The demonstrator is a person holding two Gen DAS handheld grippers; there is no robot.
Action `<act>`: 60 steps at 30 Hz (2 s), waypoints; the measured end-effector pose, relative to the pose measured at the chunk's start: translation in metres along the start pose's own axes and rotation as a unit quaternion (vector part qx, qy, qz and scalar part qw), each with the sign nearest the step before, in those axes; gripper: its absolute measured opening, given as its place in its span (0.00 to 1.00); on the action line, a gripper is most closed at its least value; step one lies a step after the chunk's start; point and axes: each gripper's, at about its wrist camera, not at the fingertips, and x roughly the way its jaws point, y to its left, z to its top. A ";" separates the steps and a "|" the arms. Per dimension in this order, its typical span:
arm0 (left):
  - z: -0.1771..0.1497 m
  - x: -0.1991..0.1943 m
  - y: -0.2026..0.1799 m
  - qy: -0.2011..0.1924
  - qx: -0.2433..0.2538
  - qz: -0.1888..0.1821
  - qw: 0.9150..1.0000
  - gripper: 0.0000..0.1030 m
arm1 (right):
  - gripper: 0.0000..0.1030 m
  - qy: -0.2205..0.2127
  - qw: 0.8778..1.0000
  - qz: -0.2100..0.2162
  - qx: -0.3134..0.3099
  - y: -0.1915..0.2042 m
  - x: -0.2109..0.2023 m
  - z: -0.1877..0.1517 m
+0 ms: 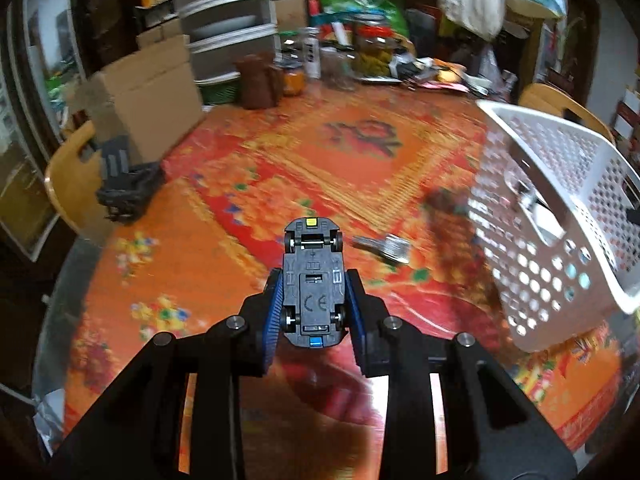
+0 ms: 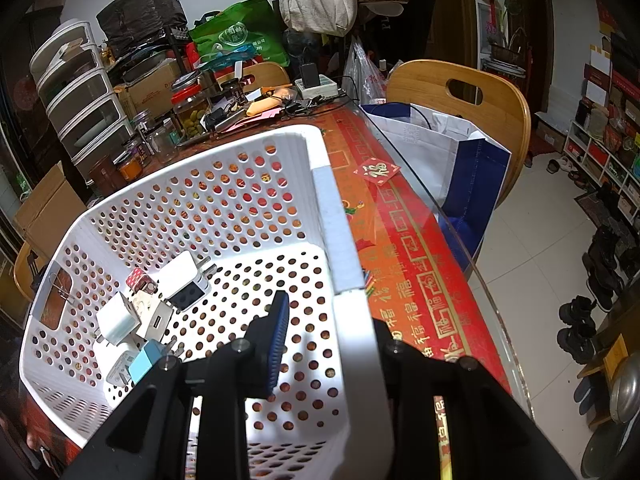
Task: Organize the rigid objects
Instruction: 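Carry the black toy car into the basket and open the left gripper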
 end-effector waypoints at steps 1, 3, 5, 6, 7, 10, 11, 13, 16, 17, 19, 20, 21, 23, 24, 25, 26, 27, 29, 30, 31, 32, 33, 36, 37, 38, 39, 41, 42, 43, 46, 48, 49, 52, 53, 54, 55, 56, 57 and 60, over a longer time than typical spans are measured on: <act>0.002 -0.002 0.004 -0.002 -0.002 0.005 1.000 0.27 | 0.27 0.000 1.000 0.000 0.000 0.000 0.000 0.000; 0.009 -0.009 0.011 -0.012 0.000 0.017 1.000 0.27 | 0.27 0.000 1.000 0.000 0.000 0.000 0.000 0.000; 0.018 -0.018 0.012 -0.023 0.010 0.018 1.000 0.27 | 0.27 -0.001 1.000 0.000 0.000 0.000 0.000 0.000; 0.022 -0.022 0.010 -0.027 0.013 0.015 0.999 0.27 | 0.27 -0.001 1.000 0.000 0.000 0.000 0.000 0.000; 0.026 -0.027 0.007 -0.031 0.018 0.010 0.999 0.27 | 0.27 -0.001 1.000 0.001 0.000 0.000 0.000 0.000; 0.046 -0.047 -0.016 -0.046 0.046 -0.019 0.998 0.27 | 0.27 0.000 1.000 0.001 -0.002 0.000 0.000 0.001; 0.055 -0.056 -0.030 -0.052 0.065 -0.027 0.996 0.27 | 0.27 0.000 1.000 0.001 -0.002 0.000 0.000 0.001; 0.067 -0.064 -0.057 -0.051 0.100 -0.029 0.993 0.27 | 0.27 0.002 1.000 0.002 -0.004 0.001 0.000 0.001; 0.084 -0.068 -0.116 -0.053 0.178 -0.027 0.982 0.27 | 0.27 0.003 1.000 0.003 -0.006 0.001 0.000 0.002; 0.087 -0.067 -0.136 -0.052 0.210 -0.022 0.976 0.27 | 0.27 0.002 1.000 0.003 -0.006 0.001 0.000 0.002; 0.088 -0.059 -0.181 -0.040 0.290 -0.015 0.956 0.27 | 0.27 0.002 1.000 0.004 -0.005 0.000 0.000 0.002; 0.086 -0.054 -0.198 -0.032 0.320 -0.013 0.947 0.27 | 0.27 0.002 1.000 0.004 -0.005 0.000 0.000 0.002; 0.085 -0.048 -0.213 -0.022 0.345 -0.012 0.938 0.27 | 0.27 0.002 1.000 0.005 -0.004 -0.001 0.000 0.002; 0.084 -0.035 -0.240 0.005 0.379 -0.011 0.925 0.27 | 0.27 0.001 1.000 0.008 -0.001 -0.002 -0.001 0.002; 0.085 -0.029 -0.250 0.016 0.386 -0.011 0.922 0.27 | 0.27 0.000 1.000 0.008 0.000 -0.002 0.000 0.002; 0.084 -0.025 -0.257 0.022 0.388 -0.013 0.921 0.27 | 0.27 0.000 1.000 0.008 0.001 -0.002 0.000 0.001; 0.086 -0.019 -0.264 0.032 0.390 -0.015 0.920 0.27 | 0.27 -0.001 1.000 0.008 0.001 -0.002 0.000 0.001; 0.090 -0.010 -0.272 0.048 0.387 -0.021 0.921 0.27 | 0.27 0.000 1.000 0.008 0.001 -0.002 0.000 0.001; 0.094 0.003 -0.281 0.063 0.386 -0.023 0.920 0.27 | 0.27 0.000 1.000 0.008 0.000 -0.002 0.000 0.001; 0.095 0.010 -0.285 0.070 0.387 -0.020 0.919 0.27 | 0.27 0.000 1.000 0.009 0.000 -0.003 0.000 0.001; 0.095 0.016 -0.284 0.075 0.389 -0.018 0.918 0.27 | 0.27 0.000 1.000 0.009 0.000 -0.002 -0.001 0.001; 0.095 0.023 -0.289 0.082 0.391 -0.017 0.916 0.27 | 0.27 -0.001 1.000 0.010 0.000 -0.002 -0.001 0.001; 0.097 0.031 -0.295 0.094 0.394 -0.011 0.914 0.27 | 0.27 -0.001 1.000 0.010 0.000 -0.002 0.000 0.001; 0.094 0.052 -0.307 0.121 0.410 -0.001 0.904 0.27 | 0.27 -0.002 1.000 0.011 0.001 -0.002 0.000 0.000; 0.092 0.058 -0.311 0.126 0.413 0.002 0.902 0.27 | 0.27 -0.002 1.000 0.012 0.001 -0.002 -0.001 0.000; 0.091 0.064 -0.313 0.133 0.418 0.006 0.899 0.27 | 0.28 -0.002 1.000 0.013 0.001 -0.002 -0.001 0.000; 0.089 0.069 -0.316 0.138 0.422 0.011 0.896 0.27 | 0.28 -0.002 1.000 0.015 0.001 -0.002 -0.001 0.000; 0.086 0.080 -0.319 0.147 0.426 0.015 0.892 0.27 | 0.29 -0.003 1.000 0.017 0.000 -0.002 -0.001 0.000; 0.086 0.084 -0.319 0.149 0.425 0.016 0.893 0.27 | 0.29 -0.003 1.000 0.017 0.000 -0.002 -0.001 0.000; 0.086 0.086 -0.318 0.151 0.424 0.016 0.893 0.27 | 0.29 -0.003 1.000 0.018 0.000 -0.001 -0.001 0.000; 0.087 0.094 -0.315 0.158 0.419 0.014 0.894 0.33 | 0.30 -0.003 1.000 0.018 -0.001 -0.001 -0.001 0.000; 0.089 0.092 -0.312 0.139 0.422 0.020 0.896 0.53 | 0.30 -0.003 1.000 0.018 -0.001 -0.001 -0.001 0.000; 0.091 0.086 -0.308 0.122 0.422 0.026 0.898 0.59 | 0.30 -0.003 1.000 0.019 -0.001 -0.001 -0.001 0.000; 0.104 0.048 -0.287 0.066 0.403 0.019 0.913 0.62 | 0.30 -0.003 1.000 0.018 -0.001 -0.001 -0.001 0.000; 0.114 0.023 -0.268 0.037 0.377 0.005 0.925 0.65 | 0.30 -0.002 1.000 0.018 -0.001 -0.001 -0.001 0.000; 0.120 0.003 -0.249 0.012 0.352 -0.003 0.936 0.78 | 0.30 -0.002 1.000 0.018 -0.002 -0.001 -0.001 0.000; 0.126 -0.015 -0.228 -0.012 0.326 -0.009 0.945 0.94 | 0.30 -0.002 1.000 0.018 -0.002 0.000 -0.001 0.000; 0.129 -0.031 -0.204 -0.034 0.299 -0.012 0.953 1.00 | 0.30 -0.003 1.000 0.019 -0.002 0.000 -0.001 0.000; 0.130 -0.043 -0.179 -0.051 0.274 -0.012 0.960 1.00 | 0.30 -0.003 1.000 0.019 -0.003 0.000 -0.002 -0.001; 0.116 -0.055 -0.104 -0.080 0.196 0.017 0.977 1.00 | 0.30 -0.004 1.000 0.019 -0.003 0.000 -0.002 -0.001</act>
